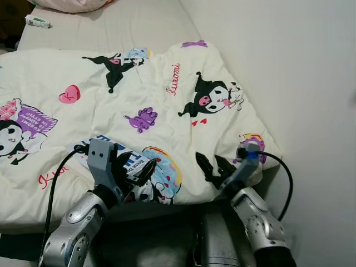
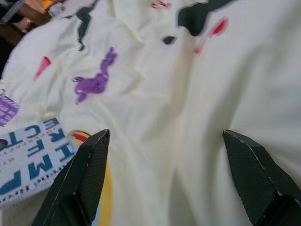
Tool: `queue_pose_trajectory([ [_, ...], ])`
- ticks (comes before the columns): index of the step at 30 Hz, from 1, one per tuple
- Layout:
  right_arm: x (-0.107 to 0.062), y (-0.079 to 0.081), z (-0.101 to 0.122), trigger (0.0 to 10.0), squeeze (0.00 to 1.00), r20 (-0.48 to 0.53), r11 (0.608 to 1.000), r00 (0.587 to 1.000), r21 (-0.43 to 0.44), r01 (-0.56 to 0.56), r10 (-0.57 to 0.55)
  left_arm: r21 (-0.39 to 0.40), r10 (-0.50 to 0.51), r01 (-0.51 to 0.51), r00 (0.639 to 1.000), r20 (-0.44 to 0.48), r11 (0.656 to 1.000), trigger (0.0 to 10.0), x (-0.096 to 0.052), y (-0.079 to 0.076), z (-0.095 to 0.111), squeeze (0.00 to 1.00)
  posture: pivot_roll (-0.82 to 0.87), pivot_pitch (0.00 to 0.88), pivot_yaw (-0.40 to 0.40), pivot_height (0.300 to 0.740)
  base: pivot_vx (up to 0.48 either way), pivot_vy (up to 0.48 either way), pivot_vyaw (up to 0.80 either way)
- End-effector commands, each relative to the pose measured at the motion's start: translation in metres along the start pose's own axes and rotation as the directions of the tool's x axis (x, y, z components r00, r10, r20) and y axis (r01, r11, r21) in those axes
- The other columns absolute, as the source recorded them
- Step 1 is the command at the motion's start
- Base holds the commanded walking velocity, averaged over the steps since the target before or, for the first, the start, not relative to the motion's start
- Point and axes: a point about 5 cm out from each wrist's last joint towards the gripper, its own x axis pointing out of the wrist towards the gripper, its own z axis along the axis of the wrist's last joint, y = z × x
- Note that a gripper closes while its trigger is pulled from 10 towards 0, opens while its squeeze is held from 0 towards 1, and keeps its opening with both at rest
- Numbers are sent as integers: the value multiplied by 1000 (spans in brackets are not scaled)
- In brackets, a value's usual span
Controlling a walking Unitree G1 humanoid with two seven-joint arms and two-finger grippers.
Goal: Clean up the room
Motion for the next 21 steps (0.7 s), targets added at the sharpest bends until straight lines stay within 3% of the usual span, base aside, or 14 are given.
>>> queue_pose_trajectory([
  [1,6,1,-6,10000,0,-11,1000,1000,-17,20,-20,21,-10,11,999,-32,1000,10000,-2,-5,-4,1000,-27,302,-49,526,0,0,0],
  [2,6,1,-6,10000,0,-11,1000,1000,-17,20,-20,21,-10,11,999,-32,1000,10000,-2,-5,-4,1000,-27,302,-49,526,0,0,0],
  [4,23,11,-1,10000,0,1,996,1000,-93,16,-16,21,-7,7,999,-46,1000,10000,-9,-10,-3,1000,31,357,-34,526,0,0,0],
  [6,23,11,-1,10000,0,1,996,1000,-93,16,-16,21,-7,7,999,-46,1000,10000,-9,-10,-3,1000,31,357,-34,526,0,0,0],
  [7,29,15,0,10000,0,-4,988,1000,-153,18,-19,23,2,0,998,-58,1000,10000,-14,-12,-4,1000,50,379,-27,526,0,0,0],
  [12,38,14,-3,10000,0,-31,964,996,-252,79,-89,42,14,-10,995,-97,999,10000,-26,-14,-7,1000,92,421,-12,526,0,0,0],
  [14,38,9,-4,10000,0,-42,948,990,-296,118,-136,48,19,-14,994,-107,999,10000,-31,-15,-6,1000,111,439,-3,526,0,0,0],
  [16,34,-12,2,10000,0,-21,902,966,-365,232,-257,63,19,-11,992,-127,998,10000,-37,-16,-6,1000,121,447,3,526,0,0,0],
  [19,31,-22,7,10000,0,0,884,953,-374,280,-302,68,18,-9,991,-133,998,10000,-38,-17,-6,1000,127,449,5,526,0,0,0],
  [21,24,-46,24,10000,0,63,858,918,-337,388,-391,73,14,-4,990,-139,997,10000,-38,-18,-7,1000,127,448,6,526,0,0,0],
])
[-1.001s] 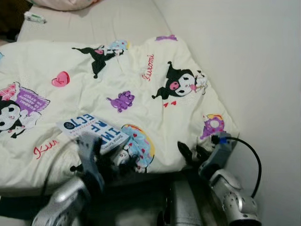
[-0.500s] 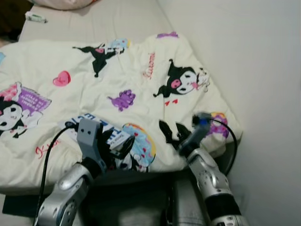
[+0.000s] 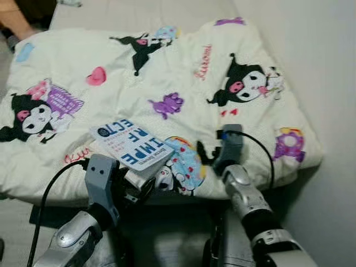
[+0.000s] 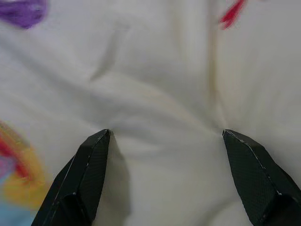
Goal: Clean up the room
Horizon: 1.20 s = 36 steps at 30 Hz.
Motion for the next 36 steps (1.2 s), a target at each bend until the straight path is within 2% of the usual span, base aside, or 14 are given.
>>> queue_pose_trajectory([
  [1,-4,-15,-9,10000,0,-22,997,997,21,69,-69,19,-3,4,999,-35,1000,10000,-4,-2,-4,1000,127,448,6,526,0,0,0],
  [4,-3,-50,6,10000,0,33,973,980,132,189,-195,21,-4,5,999,-38,1000,10000,-3,-4,-3,1000,122,434,2,526,0,0,0],
  [9,-3,-73,24,10000,0,105,932,964,300,205,-245,21,4,-3,999,-35,1000,10000,0,-4,-3,1000,112,418,-8,526,0,0,0],
  [12,-4,-82,27,10000,0,114,917,956,333,220,-271,19,7,-7,1000,-31,1000,10000,1,-5,-2,1000,105,410,-13,526,0,0,0],
  [15,-12,-104,14,10000,0,24,881,923,308,360,-385,17,13,-12,1000,-19,1000,10000,4,-5,-2,1000,96,393,-29,526,0,0,0],
  [18,-14,-109,11,10000,0,2,871,912,299,390,-409,16,14,-14,1000,-17,1000,10000,5,-5,-2,1000,95,391,-32,526,0,0,0],
  [20,-20,-117,3,10000,0,-44,863,895,251,439,-443,16,18,-18,1000,-12,1000,10000,6,-5,-1,1000,88,381,-39,526,0,0,0],
  [23,-35,-140,-15,10000,0,-146,818,825,121,562,-546,16,30,-30,1000,-3,999,10000,9,-3,-2,1000,62,355,-53,526,0,0,0],
  [27,-41,-148,-15,10000,0,-142,804,807,94,588,-573,14,34,-34,999,3,999,10000,14,-2,-4,1000,42,337,-60,526,0,0,0],
  [29,-35,-142,2,10000,0,-35,843,854,147,518,-519,8,26,-26,999,25,1000,10000,23,-3,-3,1000,13,303,-65,526,0,0,0],
  [32,-35,-142,2,10000,0,-35,843,854,147,518,-519,8,26,-26,999,25,1000,10000,23,-3,-3,1000,13,303,-65,526,0,0,0],
  [34,-27,-129,27,10000,0,106,896,892,125,426,-439,3,7,-7,999,53,1000,10000,34,-6,-1,1000,-18,261,-69,526,0,0,0],
  [35,-27,-129,27,10000,0,106,896,892,125,426,-439,3,7,-7,999,53,1000,10000,34,-6,-1,1000,-18,261,-69,526,0,0,0],
  [36,-23,-116,44,10000,0,194,930,910,102,352,-366,3,-4,4,998,65,1000,10000,42,-7,0,1000,-30,244,-69,526,0,0,0],
])
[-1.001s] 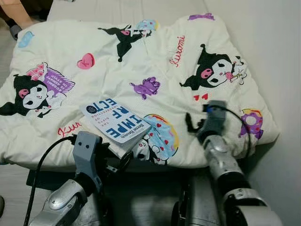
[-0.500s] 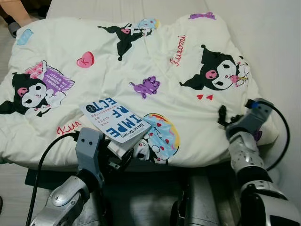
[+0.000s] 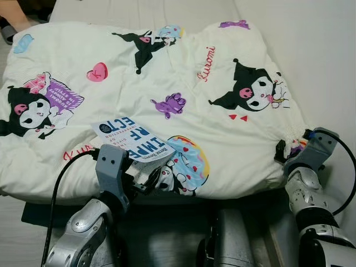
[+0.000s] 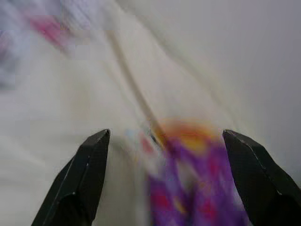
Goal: Clean up the room
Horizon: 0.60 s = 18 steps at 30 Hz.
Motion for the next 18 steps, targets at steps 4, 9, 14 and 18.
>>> queue_pose_trajectory([
  [4,-5,36,27,10000,0,146,976,966,-16,-215,215,-3,-40,40,999,22,999,10000,13,-7,-2,1000,-50,222,-67,526,0,0,0],
  [9,-32,87,33,10000,0,164,821,821,88,-564,546,-5,-64,64,997,38,998,10000,23,-10,-1,1000,-68,198,-70,526,0,0,0],
  [14,-67,121,10,10000,0,77,611,621,121,-782,780,-18,-93,94,995,49,995,10000,30,-14,0,1000,-73,186,-71,526,0,0,0],
  [18,-86,130,-12,10000,0,-10,522,526,130,-843,851,-67,-110,113,993,45,991,10000,27,-14,-3,1000,-70,182,-72,526,0,0,0],
])
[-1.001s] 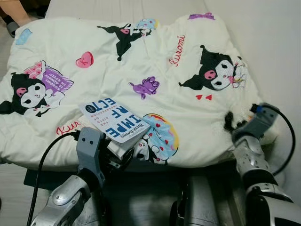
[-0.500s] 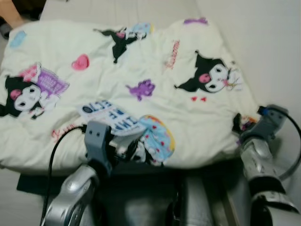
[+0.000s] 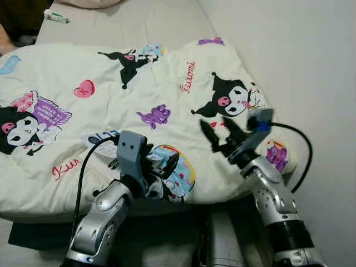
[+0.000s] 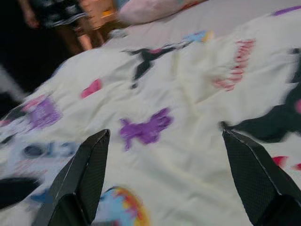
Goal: Clean up the room
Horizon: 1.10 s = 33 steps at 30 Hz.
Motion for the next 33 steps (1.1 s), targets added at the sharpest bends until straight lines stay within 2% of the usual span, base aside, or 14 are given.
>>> queue_pose_trajectory([
  [1,-7,14,-31,10000,0,-140,997,987,23,-75,77,-87,25,-26,1000,-15,996,10000,-10,4,-9,1000,-68,184,-73,526,0,0,0],
  [4,-9,16,-42,10000,0,-201,997,976,-6,-82,79,-124,62,-62,998,-3,990,10000,-15,9,-9,1000,-67,181,-74,526,0,0,0],
  [8,-14,-1,-71,10000,0,-352,993,929,-31,113,-117,-188,214,-197,974,74,962,10000,-36,32,5,1000,-49,172,-89,526,0,0,0],
  [12,-15,-5,-74,10000,0,-362,987,919,-28,158,-157,-175,220,-198,969,116,965,10000,-39,35,16,1000,-48,170,-90,526,0,0,0],
  [18,-16,-13,-78,10000,0,-370,975,905,-9,224,-212,42,269,-278,951,156,960,10000,-37,41,37,1000,-41,142,-87,526,0,0,0],
  [20,-20,-21,-80,10000,0,-380,961,886,-28,274,-264,17,463,-472,870,171,881,10000,-46,66,36,1000,-37,131,-81,526,0,0,0],
  [22,-20,-22,-80,10000,0,-382,960,884,-33,277,-268,-21,494,-498,853,170,867,10000,-49,70,34,1000,-38,127,-79,526,0,0,0],
  [24,-22,-23,-81,10000,0,-386,959,881,-46,278,-274,-147,563,-545,816,133,825,10000,-57,83,21,1000,-46,111,-76,526,0,0,0],
  [25,-24,-25,-83,10000,0,-390,958,877,-58,281,-281,-252,623,-588,777,91,769,10000,-66,93,8,1000,-47,109,-75,526,0,0,0],
  [26,-25,-26,-84,10000,0,-393,957,874,-62,284,-285,-363,669,-611,742,48,704,10000,-73,102,-5,604,-52,105,-75,526,0,0,0],
  [27,-26,-27,-84,10000,0,-395,956,872,-64,287,-289,-429,694,-620,720,20,656,10000,-78,106,-13,604,-52,105,-75,526,0,0,0],
  [28,-26,-27,-84,10000,0,-395,956,872,-64,287,-289,-429,694,-620,720,20,656,10000,-78,106,-13,604,-52,105,-75,526,0,0,0],
  [29,-27,-28,-84,10000,0,-398,954,869,-68,292,-294,-492,707,-624,707,-24,607,10000,-79,112,-26,0,-59,106,-78,526,0,0,0],
  [33,-28,-30,-84,10000,0,-400,952,865,-75,298,-303,-565,713,-622,696,-82,543,10000,-78,116,-44,0,-72,114,-81,526,0,0,0],
])
